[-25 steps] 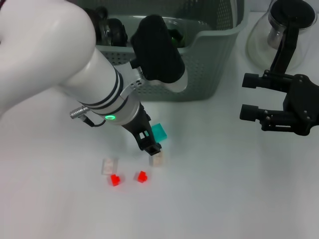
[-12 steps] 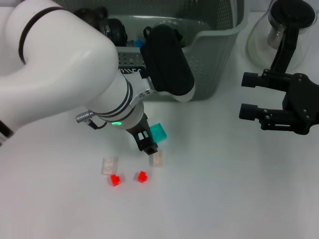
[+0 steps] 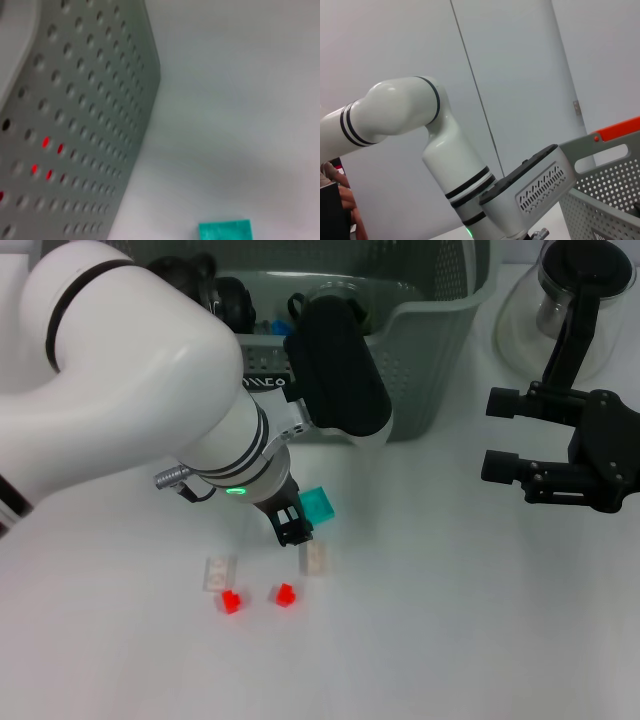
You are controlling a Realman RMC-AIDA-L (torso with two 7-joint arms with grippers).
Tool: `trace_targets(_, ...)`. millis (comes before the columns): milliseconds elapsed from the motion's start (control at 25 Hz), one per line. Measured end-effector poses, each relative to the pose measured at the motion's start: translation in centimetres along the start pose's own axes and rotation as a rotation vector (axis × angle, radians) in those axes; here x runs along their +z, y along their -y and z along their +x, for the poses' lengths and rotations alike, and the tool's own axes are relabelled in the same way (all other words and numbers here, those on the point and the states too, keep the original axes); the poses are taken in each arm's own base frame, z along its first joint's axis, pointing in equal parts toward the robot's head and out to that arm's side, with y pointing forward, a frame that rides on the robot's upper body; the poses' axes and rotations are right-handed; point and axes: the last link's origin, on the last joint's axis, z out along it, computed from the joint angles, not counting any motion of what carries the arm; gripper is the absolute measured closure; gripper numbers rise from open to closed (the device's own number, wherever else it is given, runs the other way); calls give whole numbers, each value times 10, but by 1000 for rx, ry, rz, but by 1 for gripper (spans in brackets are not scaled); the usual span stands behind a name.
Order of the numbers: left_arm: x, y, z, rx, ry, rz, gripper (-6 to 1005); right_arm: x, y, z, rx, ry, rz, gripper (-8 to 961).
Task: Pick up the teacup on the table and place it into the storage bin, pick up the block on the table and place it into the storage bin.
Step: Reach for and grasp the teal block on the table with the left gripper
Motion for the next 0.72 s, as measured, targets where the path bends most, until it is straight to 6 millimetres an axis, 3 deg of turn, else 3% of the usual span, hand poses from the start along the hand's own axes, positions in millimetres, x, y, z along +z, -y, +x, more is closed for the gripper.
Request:
trace_targets(120,0,0,0,-1,1,-2,499,0,0,0,0,-1,0,102)
trace_targets(720,3,0,2,-2,1,-6,521,0,0,1,1,-2,1,103)
